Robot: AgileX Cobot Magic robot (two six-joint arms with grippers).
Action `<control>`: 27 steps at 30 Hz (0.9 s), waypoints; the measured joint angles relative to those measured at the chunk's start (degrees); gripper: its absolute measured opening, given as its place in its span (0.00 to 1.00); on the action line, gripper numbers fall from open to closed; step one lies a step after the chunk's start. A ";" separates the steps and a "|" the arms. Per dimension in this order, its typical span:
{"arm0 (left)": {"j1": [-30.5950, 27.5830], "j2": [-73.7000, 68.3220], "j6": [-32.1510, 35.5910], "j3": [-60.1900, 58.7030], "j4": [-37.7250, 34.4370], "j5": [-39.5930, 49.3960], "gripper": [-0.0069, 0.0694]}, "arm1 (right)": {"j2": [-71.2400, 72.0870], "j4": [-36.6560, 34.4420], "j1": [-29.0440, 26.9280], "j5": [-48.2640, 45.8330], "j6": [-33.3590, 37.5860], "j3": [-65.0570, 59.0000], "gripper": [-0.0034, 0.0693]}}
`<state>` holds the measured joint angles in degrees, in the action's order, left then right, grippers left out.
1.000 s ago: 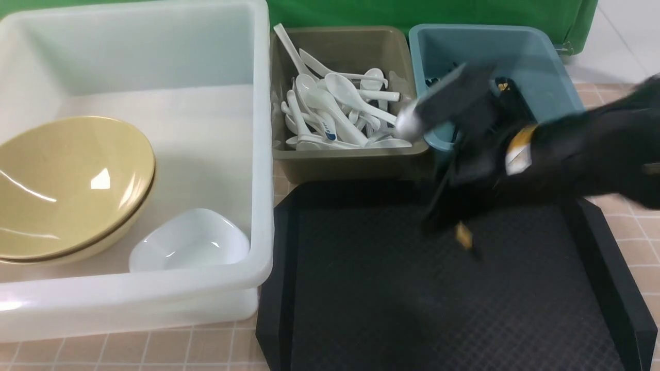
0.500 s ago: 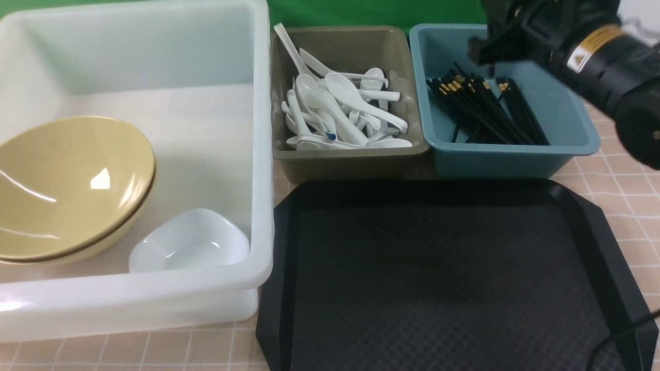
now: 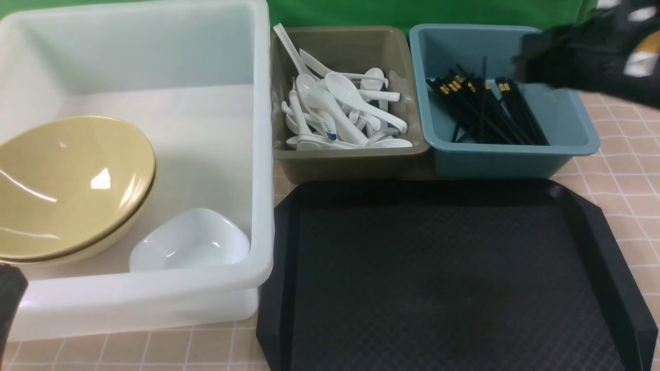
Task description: On brown table put chopsticks spoon bowls plates into blue grey white boxes.
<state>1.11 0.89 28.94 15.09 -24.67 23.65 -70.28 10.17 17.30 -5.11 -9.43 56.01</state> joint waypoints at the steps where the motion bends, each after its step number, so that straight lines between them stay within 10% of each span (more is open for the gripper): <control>1: 0.00 0.00 0.00 0.00 0.00 0.05 0.10 | 0.00 -0.05 0.00 -0.05 0.33 -0.29 0.15; 7: 0.00 0.00 0.00 0.00 0.00 2.92 0.10 | 28.11 -0.04 4.35 0.47 8.83 -14.12 0.10; 18: 0.00 0.00 0.00 0.00 0.19 9.12 0.10 | 65.29 -0.04 4.53 0.61 4.01 -50.82 0.10; 27: 0.00 0.05 0.00 -0.06 0.40 10.61 0.10 | 68.93 -0.04 4.53 5.11 2.99 -57.52 0.11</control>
<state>1.11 0.93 28.94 15.03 -24.28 34.26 -1.35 10.13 21.83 0.00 -6.44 -1.51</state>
